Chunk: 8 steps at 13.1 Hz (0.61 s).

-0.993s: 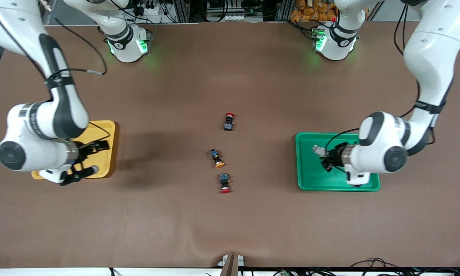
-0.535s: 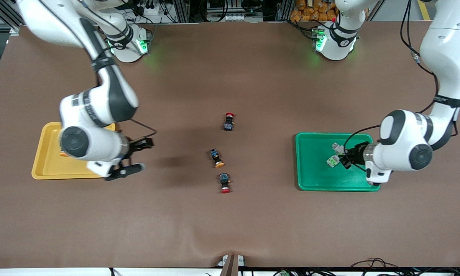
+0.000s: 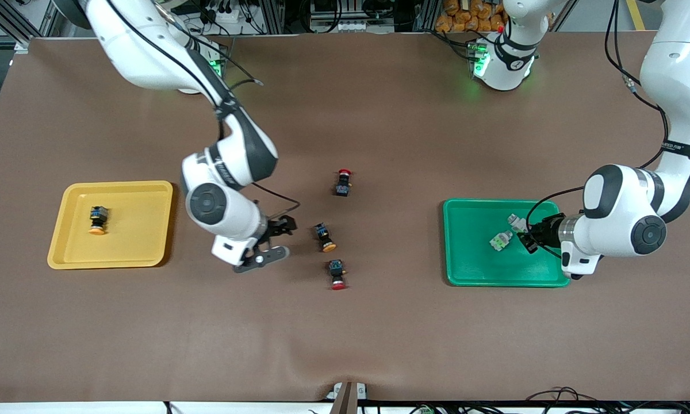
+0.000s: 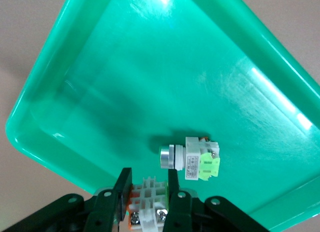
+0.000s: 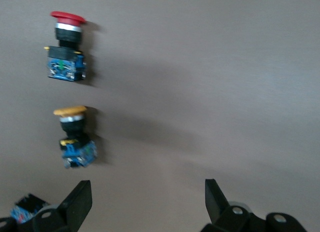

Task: Place green and yellow buttons in trays
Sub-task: 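Grasp the second yellow button while the left gripper opens and lifts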

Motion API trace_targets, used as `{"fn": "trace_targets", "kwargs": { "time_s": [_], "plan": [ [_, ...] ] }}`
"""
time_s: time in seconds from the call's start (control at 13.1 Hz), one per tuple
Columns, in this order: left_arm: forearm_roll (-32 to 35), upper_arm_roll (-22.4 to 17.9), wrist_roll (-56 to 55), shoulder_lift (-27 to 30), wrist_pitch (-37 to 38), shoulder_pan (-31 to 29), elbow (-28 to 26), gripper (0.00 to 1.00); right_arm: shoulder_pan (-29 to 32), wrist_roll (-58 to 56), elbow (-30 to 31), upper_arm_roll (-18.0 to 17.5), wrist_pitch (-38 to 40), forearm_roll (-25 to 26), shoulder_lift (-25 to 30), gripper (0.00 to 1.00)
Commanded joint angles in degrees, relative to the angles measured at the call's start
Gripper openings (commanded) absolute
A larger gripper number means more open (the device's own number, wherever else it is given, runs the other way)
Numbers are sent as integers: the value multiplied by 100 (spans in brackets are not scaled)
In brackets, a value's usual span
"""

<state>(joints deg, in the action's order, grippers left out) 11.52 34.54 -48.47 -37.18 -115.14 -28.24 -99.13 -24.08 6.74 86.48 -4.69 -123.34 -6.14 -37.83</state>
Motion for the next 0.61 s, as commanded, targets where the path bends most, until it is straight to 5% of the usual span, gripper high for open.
{"fn": "trace_targets", "kwargs": {
  "time_s": [0.0,0.46,0.53],
  "plan": [
    [87,35,56,132,9,-15,-80,46,-421,782,-455,82,-390,-71,-495,100],
    [78,53,241,132,9,-7,-80,100,-808,916,-1168,82,-637,-71,-1349,100],
    [61,53,224,158,9,-7,-80,100,-888,1030,-1160,82,-813,-54,-1410,100]
  ]
}}
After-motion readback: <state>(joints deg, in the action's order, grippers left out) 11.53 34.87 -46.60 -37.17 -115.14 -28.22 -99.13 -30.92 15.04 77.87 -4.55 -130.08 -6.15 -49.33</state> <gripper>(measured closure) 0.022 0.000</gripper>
